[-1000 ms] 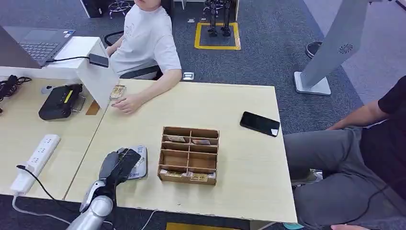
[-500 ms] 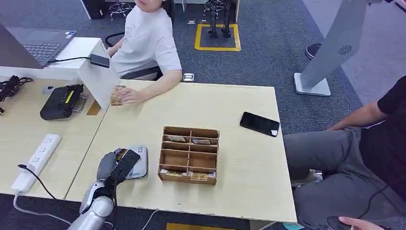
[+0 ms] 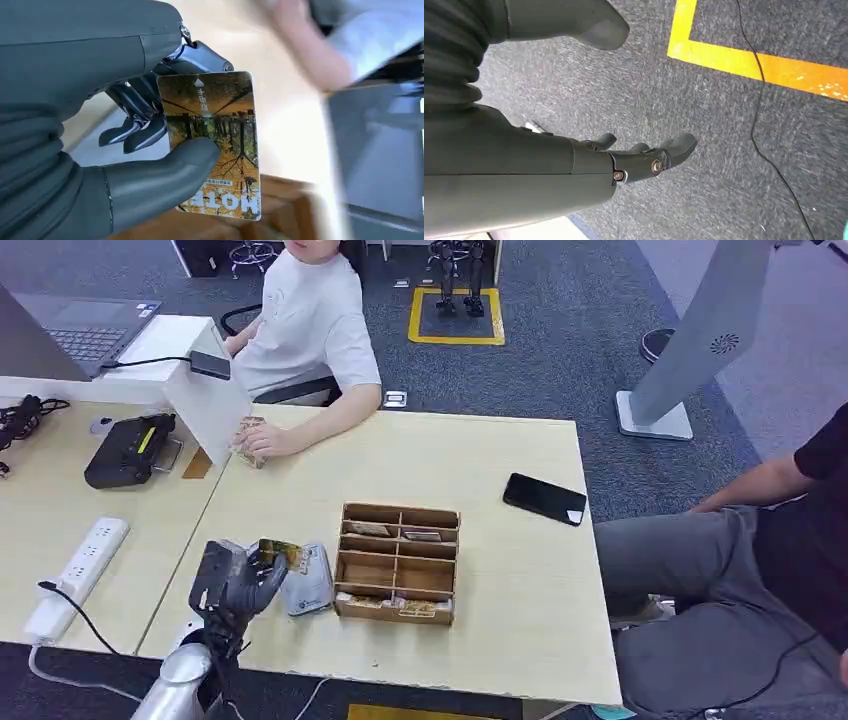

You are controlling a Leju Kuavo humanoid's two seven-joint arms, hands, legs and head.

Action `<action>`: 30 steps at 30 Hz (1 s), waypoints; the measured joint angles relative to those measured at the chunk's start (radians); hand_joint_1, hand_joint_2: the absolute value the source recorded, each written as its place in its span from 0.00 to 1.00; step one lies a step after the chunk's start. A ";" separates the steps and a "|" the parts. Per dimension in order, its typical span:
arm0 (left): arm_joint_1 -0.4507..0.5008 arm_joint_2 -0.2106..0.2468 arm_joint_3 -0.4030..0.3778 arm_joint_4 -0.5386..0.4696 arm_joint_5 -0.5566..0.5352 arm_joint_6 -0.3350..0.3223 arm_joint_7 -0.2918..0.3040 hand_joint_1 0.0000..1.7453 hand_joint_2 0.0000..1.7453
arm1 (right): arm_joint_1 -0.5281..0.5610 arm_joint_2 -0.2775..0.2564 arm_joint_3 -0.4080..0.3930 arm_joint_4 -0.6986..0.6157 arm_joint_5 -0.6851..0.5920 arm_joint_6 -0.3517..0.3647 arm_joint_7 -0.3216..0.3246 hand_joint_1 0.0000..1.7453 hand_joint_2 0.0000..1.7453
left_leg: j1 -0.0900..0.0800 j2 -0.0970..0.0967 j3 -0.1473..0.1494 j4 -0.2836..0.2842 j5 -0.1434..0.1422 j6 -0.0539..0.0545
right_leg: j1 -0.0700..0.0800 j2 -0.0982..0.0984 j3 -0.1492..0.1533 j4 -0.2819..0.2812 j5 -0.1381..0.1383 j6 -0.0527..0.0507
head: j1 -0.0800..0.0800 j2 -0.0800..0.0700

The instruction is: Pass the card to the sensor for recognition and then transmit it.

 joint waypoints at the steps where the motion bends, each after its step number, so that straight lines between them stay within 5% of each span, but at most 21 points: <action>1: -0.023 0.007 0.003 -0.043 0.064 0.002 0.001 1.00 1.00 | -0.001 -0.002 0.001 0.004 0.002 -0.003 -0.004 0.00 1.00 | 0.000 0.000 -0.001 0.000 0.000 0.000 | 0.000 0.000 -0.001 0.000 0.001 0.001 | 0.000 0.000; 3: -0.100 0.021 0.007 -0.103 0.102 0.041 -0.002 1.00 1.00 | -0.002 -0.002 0.004 0.007 0.003 -0.003 -0.007 0.00 1.00 | 0.000 -0.001 -0.003 0.000 0.002 0.001 | 0.000 -0.001 -0.002 0.000 0.003 0.000 | 0.000 0.000; 8: -0.308 0.064 0.008 -0.183 -0.009 0.186 -0.017 1.00 1.00 | -0.003 -0.003 0.025 0.013 0.003 0.004 0.002 0.00 1.00 | 0.000 0.000 -0.005 0.000 0.006 0.000 | 0.001 0.000 -0.004 0.002 0.006 -0.001 | 0.000 0.000; 13: -0.401 0.091 0.008 -0.194 -0.062 0.230 -0.028 1.00 1.00 | -0.007 -0.003 0.039 0.018 0.003 0.005 0.003 0.00 1.00 | 0.000 0.000 -0.005 0.000 0.006 0.000 | 0.000 0.000 -0.004 0.002 0.006 -0.001 | 0.000 0.000; 15: -0.420 0.101 0.008 -0.194 -0.210 0.317 -0.048 1.00 1.00 | -0.010 -0.003 0.050 0.020 0.003 0.015 0.010 0.00 1.00 | 0.000 0.001 -0.007 0.000 0.006 0.000 | 0.000 0.002 -0.006 0.002 0.006 0.000 | 0.000 0.000; 19: -0.473 0.161 -0.009 -0.161 -0.698 0.483 -0.037 1.00 1.00 | -0.017 -0.005 0.084 0.020 0.003 0.039 0.022 0.00 1.00 | 0.000 0.003 -0.007 0.000 0.006 0.000 | 0.000 0.003 -0.007 0.002 0.007 -0.001 | 0.000 0.000; 21: -0.479 0.195 -0.020 -0.138 -0.852 0.513 -0.032 1.00 1.00 | -0.021 -0.006 0.103 0.020 0.003 0.042 0.021 0.00 1.00 | 0.000 0.003 -0.007 0.000 0.006 0.000 | 0.000 0.004 -0.007 0.002 0.007 -0.001 | -0.001 0.000; 30: -0.473 0.297 -0.059 -0.047 -1.141 0.564 -0.033 1.00 1.00 | -0.023 -0.020 0.157 0.021 0.003 0.050 0.013 0.00 1.00 | 0.000 0.003 -0.008 0.000 0.006 0.000 | 0.000 0.004 -0.008 0.002 0.007 -0.001 | -0.001 0.000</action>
